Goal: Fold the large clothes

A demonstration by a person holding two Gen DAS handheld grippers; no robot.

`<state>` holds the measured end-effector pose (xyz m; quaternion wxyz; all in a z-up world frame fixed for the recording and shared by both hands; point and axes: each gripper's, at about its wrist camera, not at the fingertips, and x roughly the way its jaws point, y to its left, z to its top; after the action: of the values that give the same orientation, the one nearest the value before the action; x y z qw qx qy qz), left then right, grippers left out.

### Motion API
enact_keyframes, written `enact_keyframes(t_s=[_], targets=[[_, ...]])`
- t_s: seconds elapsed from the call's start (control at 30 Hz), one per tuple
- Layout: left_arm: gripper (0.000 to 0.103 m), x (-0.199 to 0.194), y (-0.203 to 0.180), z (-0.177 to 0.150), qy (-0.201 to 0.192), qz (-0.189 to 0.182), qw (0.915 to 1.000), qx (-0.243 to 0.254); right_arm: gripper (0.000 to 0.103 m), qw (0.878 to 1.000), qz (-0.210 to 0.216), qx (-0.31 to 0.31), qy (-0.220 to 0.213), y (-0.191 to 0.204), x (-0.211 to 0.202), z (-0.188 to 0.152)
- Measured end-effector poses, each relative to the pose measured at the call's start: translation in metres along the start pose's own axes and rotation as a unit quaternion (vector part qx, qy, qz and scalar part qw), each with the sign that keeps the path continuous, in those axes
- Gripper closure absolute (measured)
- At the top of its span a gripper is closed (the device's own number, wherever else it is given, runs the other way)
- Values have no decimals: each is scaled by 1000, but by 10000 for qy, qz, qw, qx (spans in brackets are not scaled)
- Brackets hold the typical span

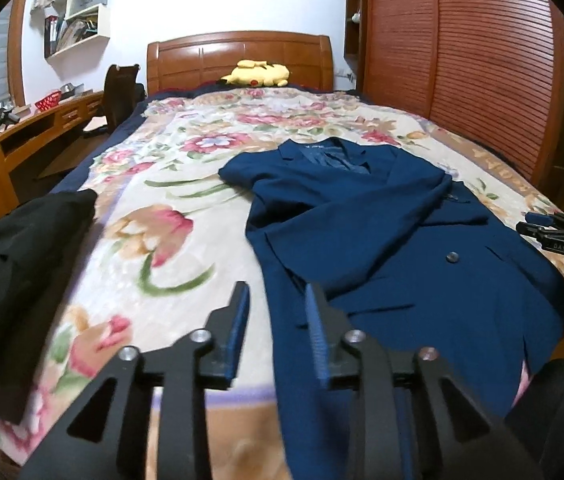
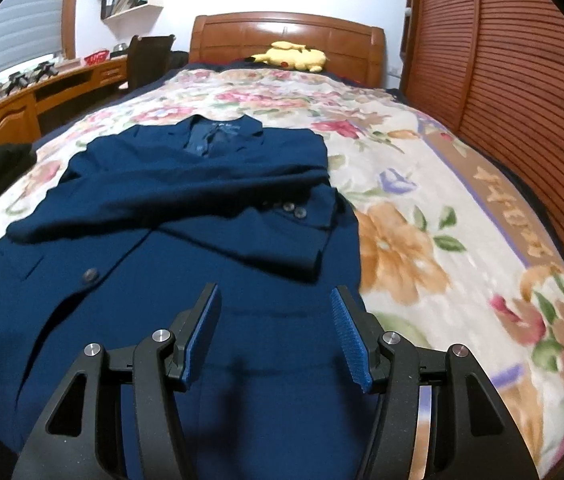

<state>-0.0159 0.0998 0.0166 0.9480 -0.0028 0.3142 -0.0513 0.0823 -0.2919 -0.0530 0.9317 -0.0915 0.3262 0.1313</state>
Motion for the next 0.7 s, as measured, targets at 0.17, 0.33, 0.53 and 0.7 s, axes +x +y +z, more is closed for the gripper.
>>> enact_keyframes(t_s=[0.17, 0.33, 0.53, 0.7], targets=[[51, -22, 6, -14, -60, 32, 10000, 22, 45, 9999, -126, -107, -1, -1, -22, -13], [48, -34, 6, -25, -37, 38, 10000, 66, 42, 9999, -134, 0, -105, -9, -44, -25], [48, -35, 2, -40, 35, 100, 9999, 119, 27, 9999, -105, -54, -107, -11, -54, -31], [48, -21, -6, -54, 223, -17, 9997, 73, 26, 9999, -77, -119, 85, -13, -52, -41]])
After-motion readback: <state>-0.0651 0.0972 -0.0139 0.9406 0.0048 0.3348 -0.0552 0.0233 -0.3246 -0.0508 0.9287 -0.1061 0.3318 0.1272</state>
